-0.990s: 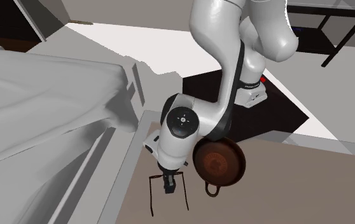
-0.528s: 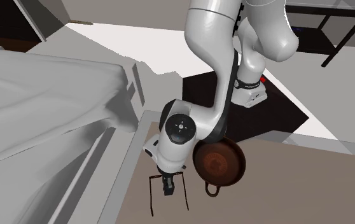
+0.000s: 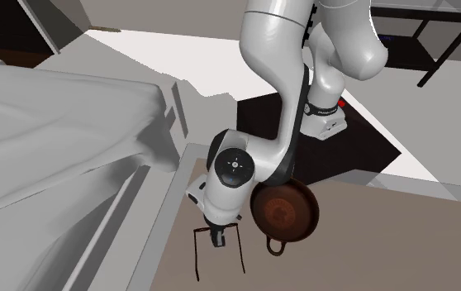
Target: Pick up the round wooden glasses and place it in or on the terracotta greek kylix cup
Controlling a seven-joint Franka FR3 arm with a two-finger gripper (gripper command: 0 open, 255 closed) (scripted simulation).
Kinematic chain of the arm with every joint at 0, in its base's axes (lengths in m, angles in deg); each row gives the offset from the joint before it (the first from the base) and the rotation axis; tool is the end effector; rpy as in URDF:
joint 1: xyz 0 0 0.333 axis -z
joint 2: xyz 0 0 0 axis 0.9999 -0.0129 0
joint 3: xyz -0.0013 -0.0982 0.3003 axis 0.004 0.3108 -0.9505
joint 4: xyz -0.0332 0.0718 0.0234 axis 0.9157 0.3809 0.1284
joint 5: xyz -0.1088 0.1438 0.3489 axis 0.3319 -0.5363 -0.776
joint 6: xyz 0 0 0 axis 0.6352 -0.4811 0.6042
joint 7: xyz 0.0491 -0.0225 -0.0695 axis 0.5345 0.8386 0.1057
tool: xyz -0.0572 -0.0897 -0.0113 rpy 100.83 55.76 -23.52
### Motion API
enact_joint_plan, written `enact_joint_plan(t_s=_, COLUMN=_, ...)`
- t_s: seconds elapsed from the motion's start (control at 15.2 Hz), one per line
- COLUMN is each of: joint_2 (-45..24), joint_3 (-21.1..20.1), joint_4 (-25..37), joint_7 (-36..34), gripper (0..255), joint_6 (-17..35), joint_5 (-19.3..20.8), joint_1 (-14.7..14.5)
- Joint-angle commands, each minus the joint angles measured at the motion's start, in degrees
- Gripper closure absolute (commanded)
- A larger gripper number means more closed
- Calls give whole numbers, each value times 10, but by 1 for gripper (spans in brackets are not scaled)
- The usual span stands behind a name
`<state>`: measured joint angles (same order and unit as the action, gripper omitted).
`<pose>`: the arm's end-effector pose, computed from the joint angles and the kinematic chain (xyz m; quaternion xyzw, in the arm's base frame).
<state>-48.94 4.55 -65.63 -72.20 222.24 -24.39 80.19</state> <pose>0.4978 0.2973 0.1770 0.9927 -0.0865 0.0837 0.0106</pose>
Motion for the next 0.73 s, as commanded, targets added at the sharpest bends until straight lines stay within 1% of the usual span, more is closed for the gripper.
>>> enact_joint_plan(t_s=0.0, joint_2=0, joint_3=0, joint_4=0, joint_7=0, gripper=255, joint_6=0, joint_5=0, joint_1=0)
enact_joint_plan(t_s=0.4, joint_2=0, joint_3=0, joint_4=0, joint_7=0, gripper=255, joint_6=0, joint_5=0, joint_1=0)
enact_joint_plan(t_s=0.66, joint_2=27, joint_3=-18, joint_4=-7, joint_7=19, gripper=255, joint_6=-18, joint_5=-22, joint_1=14)
